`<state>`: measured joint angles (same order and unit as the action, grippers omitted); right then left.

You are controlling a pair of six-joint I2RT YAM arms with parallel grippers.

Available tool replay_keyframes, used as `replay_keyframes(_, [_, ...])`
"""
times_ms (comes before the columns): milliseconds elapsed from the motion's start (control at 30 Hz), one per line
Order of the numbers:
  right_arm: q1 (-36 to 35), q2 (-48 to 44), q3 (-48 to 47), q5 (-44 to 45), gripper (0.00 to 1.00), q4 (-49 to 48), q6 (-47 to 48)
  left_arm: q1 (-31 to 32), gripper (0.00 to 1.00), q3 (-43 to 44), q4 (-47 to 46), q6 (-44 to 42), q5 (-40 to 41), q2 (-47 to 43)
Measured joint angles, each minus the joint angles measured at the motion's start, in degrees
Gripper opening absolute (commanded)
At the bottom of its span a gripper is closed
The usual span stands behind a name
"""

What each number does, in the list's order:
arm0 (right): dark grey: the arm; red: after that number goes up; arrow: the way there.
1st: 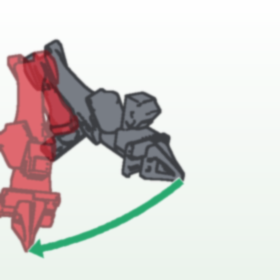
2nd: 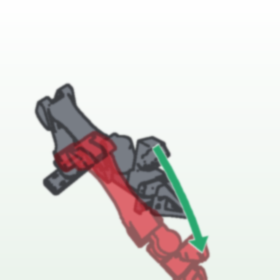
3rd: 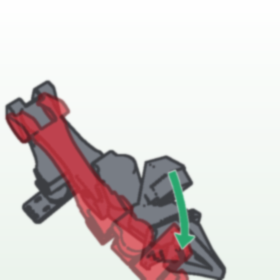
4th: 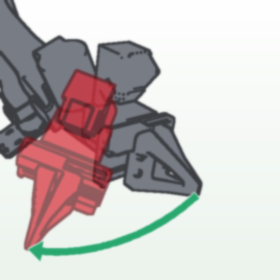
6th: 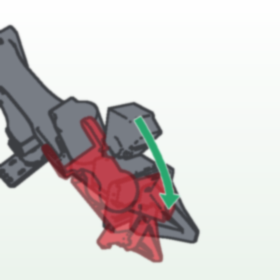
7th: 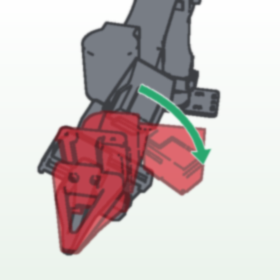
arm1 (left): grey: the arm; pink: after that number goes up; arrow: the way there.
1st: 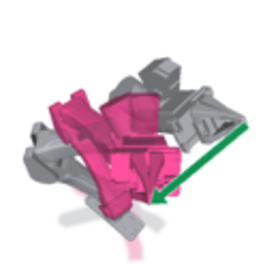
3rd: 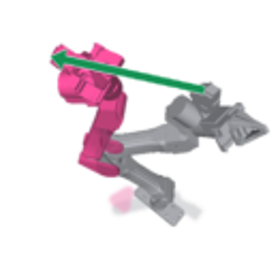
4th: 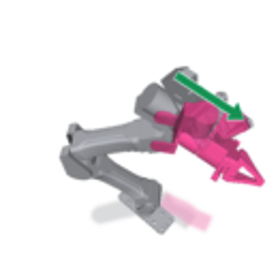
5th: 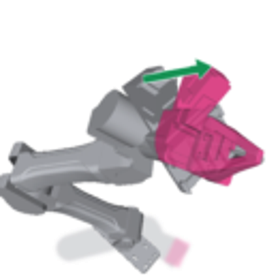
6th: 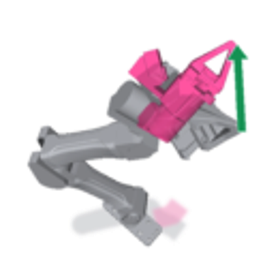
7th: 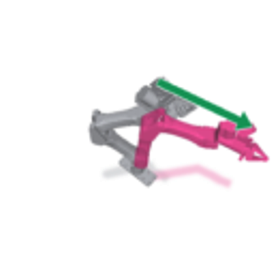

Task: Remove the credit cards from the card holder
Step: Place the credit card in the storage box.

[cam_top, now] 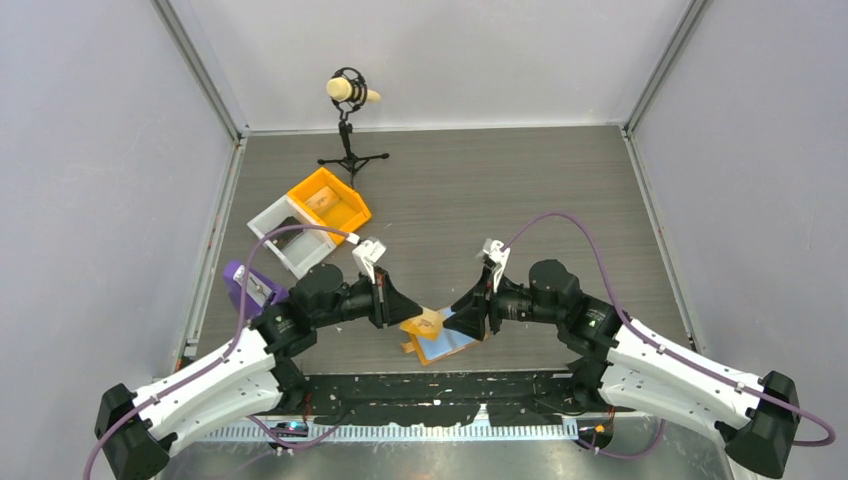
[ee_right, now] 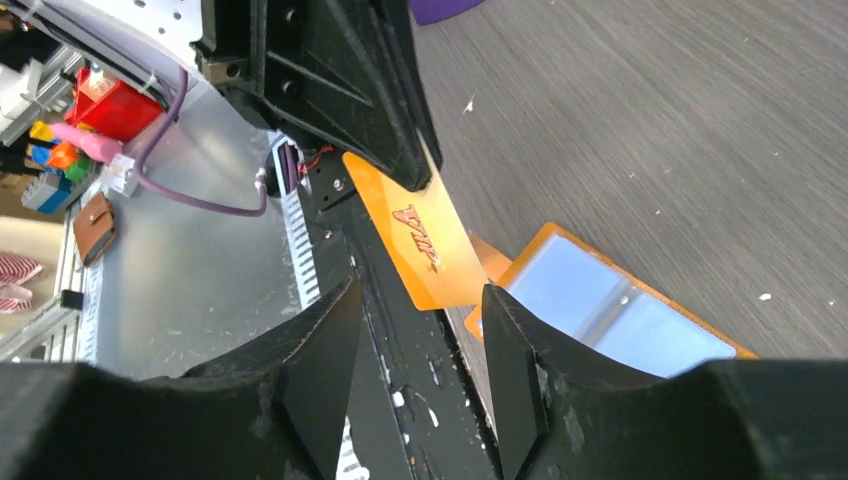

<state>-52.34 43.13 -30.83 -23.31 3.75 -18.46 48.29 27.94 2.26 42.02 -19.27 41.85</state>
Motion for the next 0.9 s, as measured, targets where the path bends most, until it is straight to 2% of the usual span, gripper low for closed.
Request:
replay_keyframes(100, [2.25,-0.04,1.88,-0.81,0.61,-4.02,-4.13,0.0,0.0,-0.68,-0.98,0.76,1.05,-1.25])
replay_keyframes(333, [7.67,2.95,10.62,-1.7,0.62,-15.72,-16.35,0.0,0.0,-3.37,-2.51,4.35,8.17,-5.07])
replay_keyframes(533, [8.59,6.4,13.6,-2.97,0.62,-27.17,-23.8,0.0,0.0,-5.09,-4.59,7.08,14.67,-10.54])
replay_keyframes(700, [8.59,9.88,13.73,-5.01,0.62,-36.57,-28.2,0.0,0.0,-7.06,-7.65,10.19,16.7,-12.41])
replay_keyframes(767, [8.59,11.04,13.75,-5.75,0.61,-39.6,-29.46,0.0,0.0,-7.76,-9.16,11.56,16.81,-12.39])
replay_keyframes(900, [8.59,13.29,13.75,-6.86,0.52,-44.7,-31.89,0.0,0.0,-8.74,-12.0,13.6,16.63,-12.02])
